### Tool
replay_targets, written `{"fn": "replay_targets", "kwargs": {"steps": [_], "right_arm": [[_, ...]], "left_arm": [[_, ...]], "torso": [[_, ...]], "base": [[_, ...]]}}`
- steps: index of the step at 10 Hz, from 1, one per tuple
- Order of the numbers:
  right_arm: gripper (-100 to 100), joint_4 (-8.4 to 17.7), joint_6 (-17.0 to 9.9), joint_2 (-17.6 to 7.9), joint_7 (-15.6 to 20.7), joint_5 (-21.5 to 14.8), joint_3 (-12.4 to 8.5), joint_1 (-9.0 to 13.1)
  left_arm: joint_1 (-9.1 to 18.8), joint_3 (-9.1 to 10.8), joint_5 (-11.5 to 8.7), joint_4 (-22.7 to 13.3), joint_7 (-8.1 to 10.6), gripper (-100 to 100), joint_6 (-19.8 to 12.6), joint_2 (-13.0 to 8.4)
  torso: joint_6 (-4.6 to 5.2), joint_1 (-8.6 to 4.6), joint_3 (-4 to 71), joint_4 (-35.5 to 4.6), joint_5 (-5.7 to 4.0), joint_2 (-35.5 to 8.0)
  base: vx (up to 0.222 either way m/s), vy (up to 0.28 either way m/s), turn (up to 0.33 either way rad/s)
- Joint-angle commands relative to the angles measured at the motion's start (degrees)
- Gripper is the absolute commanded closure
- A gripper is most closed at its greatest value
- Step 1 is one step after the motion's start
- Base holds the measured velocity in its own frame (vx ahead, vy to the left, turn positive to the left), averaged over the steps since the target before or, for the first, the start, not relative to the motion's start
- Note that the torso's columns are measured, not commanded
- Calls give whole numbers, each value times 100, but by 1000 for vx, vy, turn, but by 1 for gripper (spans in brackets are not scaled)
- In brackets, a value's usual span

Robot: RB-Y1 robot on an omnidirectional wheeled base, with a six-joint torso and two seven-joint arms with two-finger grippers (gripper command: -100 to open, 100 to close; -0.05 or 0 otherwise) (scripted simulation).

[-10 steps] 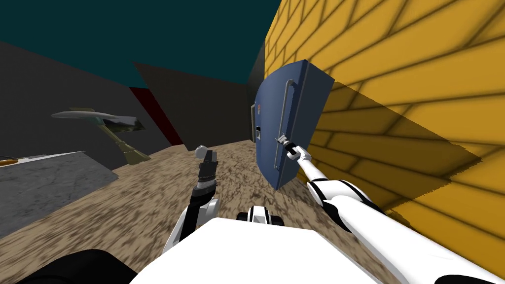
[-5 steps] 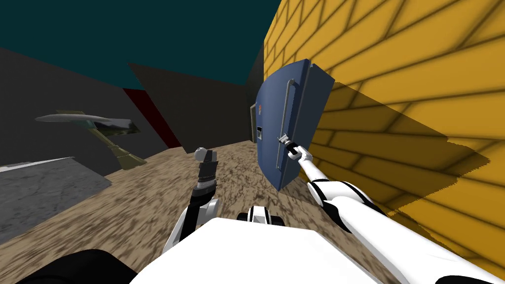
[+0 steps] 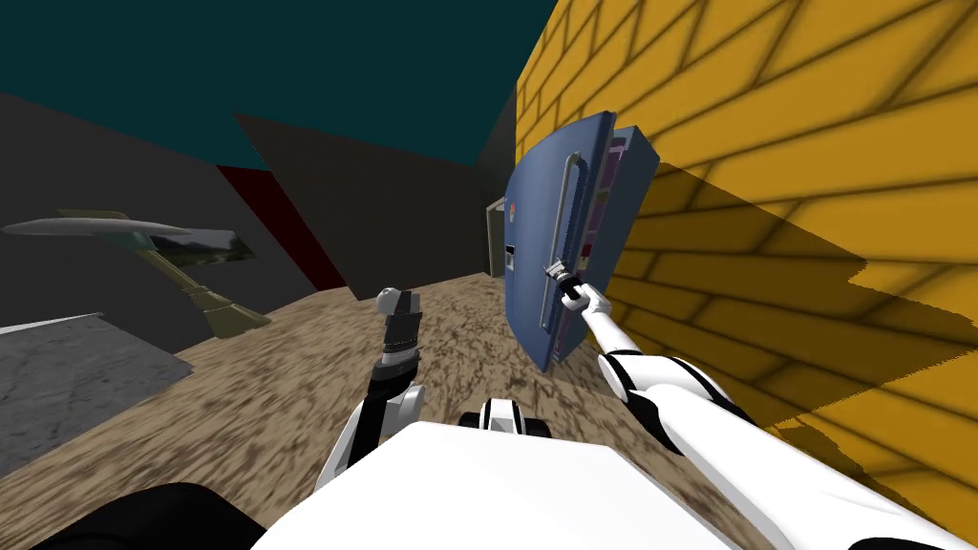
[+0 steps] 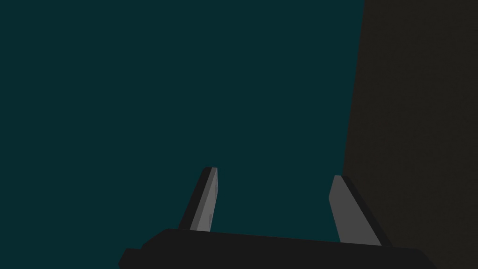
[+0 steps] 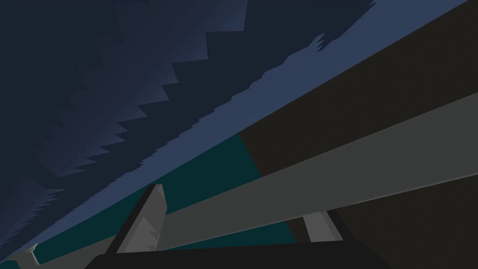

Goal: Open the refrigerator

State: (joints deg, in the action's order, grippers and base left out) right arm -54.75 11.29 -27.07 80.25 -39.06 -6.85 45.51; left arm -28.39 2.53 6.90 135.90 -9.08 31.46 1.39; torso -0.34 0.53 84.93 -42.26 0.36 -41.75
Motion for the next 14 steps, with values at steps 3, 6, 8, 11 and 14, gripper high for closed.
{"fn": "replay_targets", "kwargs": {"steps": [3,6,8,11,14], "right_arm": [[100,-156,-343,19,276,-156,-367,-71],[100,-168,-424,29,290,-163,-470,-109],[100,-288,-576,87,429,-264,-726,-185],[100,-410,-721,123,577,-374,-977,-251],[100,-533,-866,159,726,-483,-1229,-316]], "left_arm": [[0,-1,0,0,0,0,0,1],[0,0,0,0,0,0,0,-1],[-1,2,0,0,0,0,0,-2],[-1,0,0,0,0,0,0,0],[-1,1,0,0,0,0,0,-1]], "torso": [[-6,25,-5,5,2,-10],[15,-63,-23,-5,-14,-42],[44,-82,-17,-7,-33,-24],[-4,5,-4,9,-7,-6],[9,-54,6,-6,-9,0]], "base": [[1,429,-84],[-12,292,-35],[96,241,-79],[83,359,-90],[76,300,-58]]}}
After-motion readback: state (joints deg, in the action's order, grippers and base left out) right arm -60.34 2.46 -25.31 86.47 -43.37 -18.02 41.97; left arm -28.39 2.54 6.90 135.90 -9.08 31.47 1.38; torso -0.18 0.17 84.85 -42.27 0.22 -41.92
